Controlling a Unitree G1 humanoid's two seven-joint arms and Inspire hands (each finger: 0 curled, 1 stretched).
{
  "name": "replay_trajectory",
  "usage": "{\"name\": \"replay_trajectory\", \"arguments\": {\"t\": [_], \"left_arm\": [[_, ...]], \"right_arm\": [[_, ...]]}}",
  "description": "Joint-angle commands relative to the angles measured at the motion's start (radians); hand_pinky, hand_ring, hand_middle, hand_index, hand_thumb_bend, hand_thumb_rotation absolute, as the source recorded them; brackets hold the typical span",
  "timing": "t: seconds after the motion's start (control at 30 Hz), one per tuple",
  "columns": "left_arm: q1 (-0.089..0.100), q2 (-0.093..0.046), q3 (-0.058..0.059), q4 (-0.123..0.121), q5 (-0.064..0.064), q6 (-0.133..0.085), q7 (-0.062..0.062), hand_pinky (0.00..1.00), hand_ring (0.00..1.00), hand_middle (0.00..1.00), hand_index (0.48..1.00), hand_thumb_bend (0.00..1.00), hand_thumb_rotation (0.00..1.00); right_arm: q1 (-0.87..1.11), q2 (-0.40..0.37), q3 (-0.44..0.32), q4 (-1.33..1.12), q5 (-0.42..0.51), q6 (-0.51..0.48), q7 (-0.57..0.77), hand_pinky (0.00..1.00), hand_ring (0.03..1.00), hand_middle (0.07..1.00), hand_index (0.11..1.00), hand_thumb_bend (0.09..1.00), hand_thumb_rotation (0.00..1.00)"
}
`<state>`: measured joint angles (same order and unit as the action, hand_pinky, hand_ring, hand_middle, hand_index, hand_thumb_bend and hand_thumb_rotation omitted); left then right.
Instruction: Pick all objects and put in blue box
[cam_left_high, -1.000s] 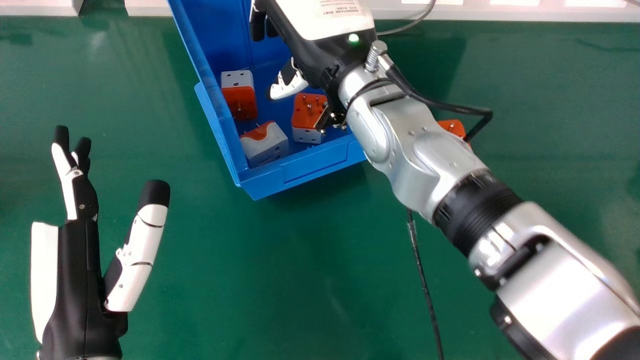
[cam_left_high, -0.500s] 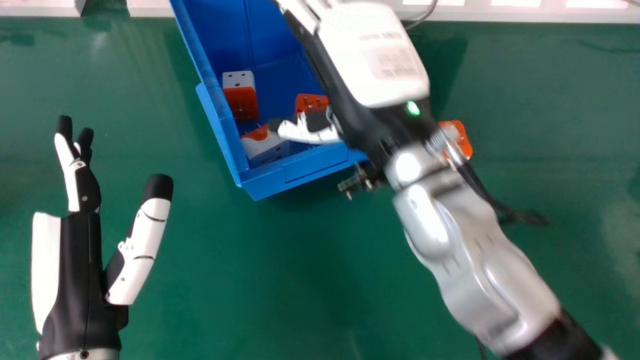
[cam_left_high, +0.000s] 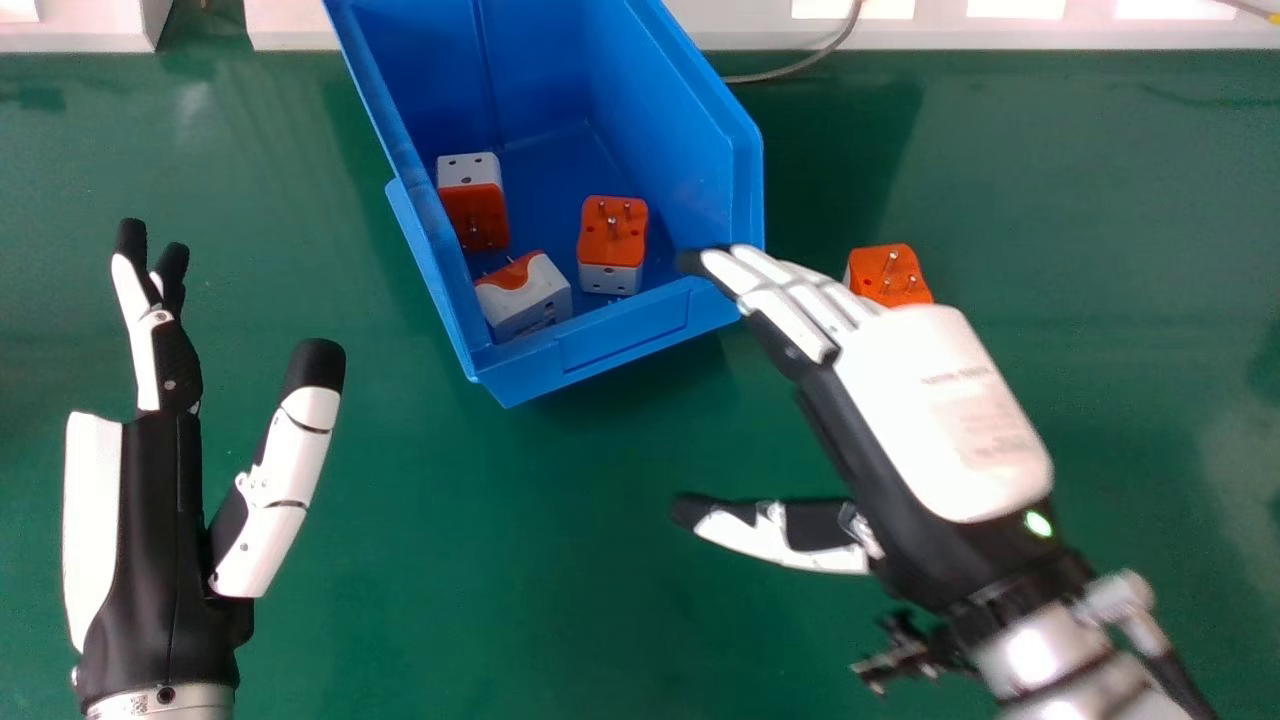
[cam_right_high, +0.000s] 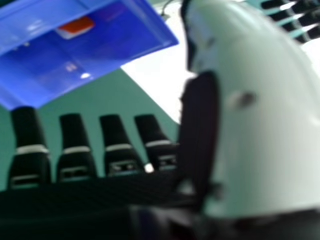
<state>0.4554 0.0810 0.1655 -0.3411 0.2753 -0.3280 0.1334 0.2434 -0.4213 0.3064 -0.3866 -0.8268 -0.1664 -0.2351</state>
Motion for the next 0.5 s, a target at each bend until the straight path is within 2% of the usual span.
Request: {"name": "replay_trajectory", "arguments": {"t": [0.0, 0.07, 0.1, 0.17, 0.27, 0.47], "left_arm": [[-0.004, 0.012, 0.006, 0.003, -0.002, -0.027, 0.001, 1.0, 1.0, 1.0, 1.0, 0.57, 0.86], [-0.004, 0.015, 0.005, 0.003, -0.006, -0.024, -0.002, 1.0, 1.0, 1.0, 1.0, 0.55, 0.85], [-0.003, 0.015, 0.004, 0.001, -0.006, -0.021, -0.003, 1.0, 1.0, 1.0, 1.0, 0.55, 0.85], [-0.005, 0.015, 0.005, 0.002, -0.001, -0.018, 0.0, 1.0, 1.0, 1.0, 1.0, 0.56, 0.86], [-0.008, 0.015, 0.005, 0.005, -0.002, -0.021, 0.001, 1.0, 1.0, 1.0, 1.0, 0.58, 0.86], [-0.006, 0.016, 0.005, 0.004, -0.007, -0.021, -0.004, 1.0, 1.0, 1.0, 1.0, 0.55, 0.86]], "right_arm": [[0.039, -0.006, -0.049, -0.046, 0.019, -0.031, -0.028, 0.72, 0.86, 0.905, 0.887, 0.408, 0.34], [0.066, -0.002, -0.084, -0.052, 0.022, -0.047, -0.041, 0.73, 0.861, 0.907, 0.883, 0.409, 0.34], [0.074, 0.001, -0.1, -0.053, 0.02, -0.051, -0.045, 0.72, 0.853, 0.9, 0.874, 0.427, 0.31], [0.075, 0.009, -0.133, -0.047, 0.015, -0.051, -0.053, 0.71, 0.846, 0.894, 0.874, 0.434, 0.3], [0.062, 0.018, -0.17, -0.037, 0.017, -0.044, -0.038, 0.72, 0.852, 0.899, 0.886, 0.435, 0.29], [-0.011, 0.027, -0.213, 0.003, -0.008, 0.001, 0.0, 0.76, 0.896, 0.929, 0.924, 0.41, 0.4]]}}
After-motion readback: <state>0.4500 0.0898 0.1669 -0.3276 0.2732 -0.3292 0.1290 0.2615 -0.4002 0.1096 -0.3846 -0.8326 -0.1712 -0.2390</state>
